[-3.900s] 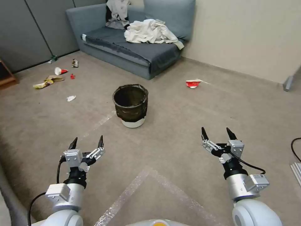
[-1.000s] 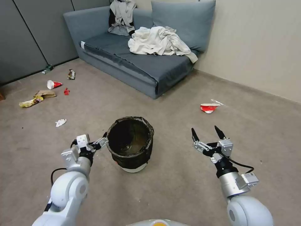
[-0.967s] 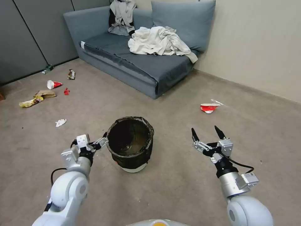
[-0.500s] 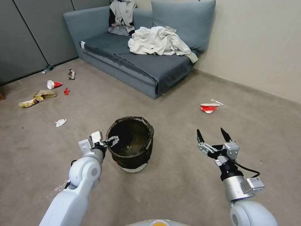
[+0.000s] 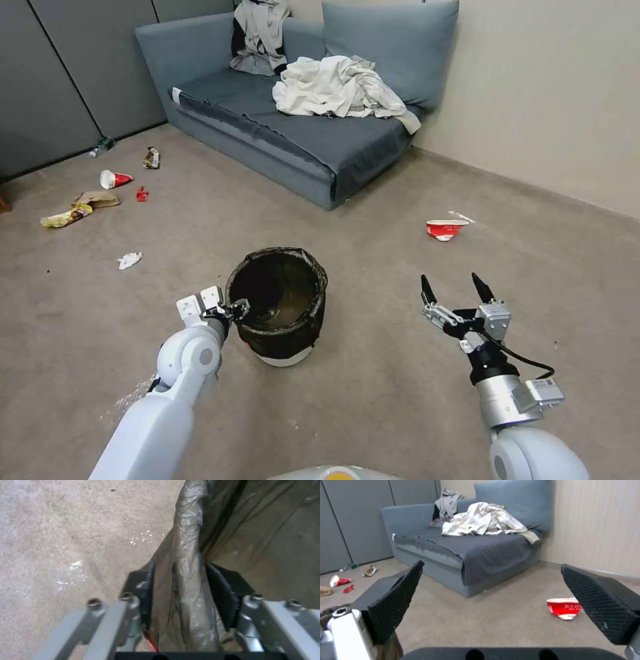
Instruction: Pick up the trash can from the floor.
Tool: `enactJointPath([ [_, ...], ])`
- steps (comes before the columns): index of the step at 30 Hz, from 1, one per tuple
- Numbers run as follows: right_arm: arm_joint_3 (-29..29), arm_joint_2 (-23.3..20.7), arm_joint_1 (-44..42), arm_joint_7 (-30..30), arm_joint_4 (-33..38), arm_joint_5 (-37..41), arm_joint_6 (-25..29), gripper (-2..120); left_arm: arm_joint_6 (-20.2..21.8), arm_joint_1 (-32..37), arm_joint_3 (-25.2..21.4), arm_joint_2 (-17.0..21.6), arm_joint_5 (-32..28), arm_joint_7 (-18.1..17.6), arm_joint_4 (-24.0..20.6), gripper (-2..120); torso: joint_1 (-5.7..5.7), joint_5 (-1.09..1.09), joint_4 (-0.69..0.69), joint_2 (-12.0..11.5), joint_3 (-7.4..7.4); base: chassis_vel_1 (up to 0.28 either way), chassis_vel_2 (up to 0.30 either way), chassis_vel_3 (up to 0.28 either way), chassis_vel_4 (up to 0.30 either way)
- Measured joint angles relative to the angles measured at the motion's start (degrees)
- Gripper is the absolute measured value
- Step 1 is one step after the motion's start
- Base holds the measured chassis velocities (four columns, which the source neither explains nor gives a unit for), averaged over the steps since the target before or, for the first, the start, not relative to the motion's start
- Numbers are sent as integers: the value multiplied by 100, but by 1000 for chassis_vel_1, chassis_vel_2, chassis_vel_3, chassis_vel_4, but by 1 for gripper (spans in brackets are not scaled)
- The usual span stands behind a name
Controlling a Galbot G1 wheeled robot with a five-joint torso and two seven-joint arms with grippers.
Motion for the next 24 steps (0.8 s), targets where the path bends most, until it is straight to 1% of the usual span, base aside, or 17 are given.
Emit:
enactJointPath([
  [1,-6,1,6,1,-12,-2,1,100,11,-7,0,-1,-45,-13,20,32,0,0,0,0,0,0,0,0,0],
  [3,-16,2,14,2,-33,-5,3,100,18,-18,0,-4,-134,-46,35,24,0,0,0,0,0,0,0,0,0],
  [4,-16,2,14,2,-33,-5,3,100,18,-18,0,-4,-134,-46,35,24,0,0,0,0,0,0,0,0,0],
  [8,-37,-7,21,2,-55,-6,12,100,24,-61,8,-34,-295,-208,38,6,0,0,0,0,0,0,0,0,0],
  [9,-37,-7,21,2,-55,-6,12,100,24,-61,8,-34,-295,-208,38,6,0,0,0,0,0,0,0,0,0],
  [11,-39,-22,22,2,-69,-6,20,100,25,-71,9,-46,-324,-244,38,1,0,0,0,0,0,0,0,0,0],
  [18,-32,-66,8,2,-68,-6,24,100,26,-72,-30,-70,-380,-278,21,1,0,0,-1,0,0,0,0,0,0],
  [22,-30,-93,-7,4,-48,-7,35,100,3,-49,-124,-80,-398,-286,-67,1,0,0,0,0,0,0,0,0,0],
  [24,-31,-106,-26,7,-23,-64,45,100,-25,14,-242,-78,-430,-305,-262,1,0,0,0,0,0,0,0,0,0],
])
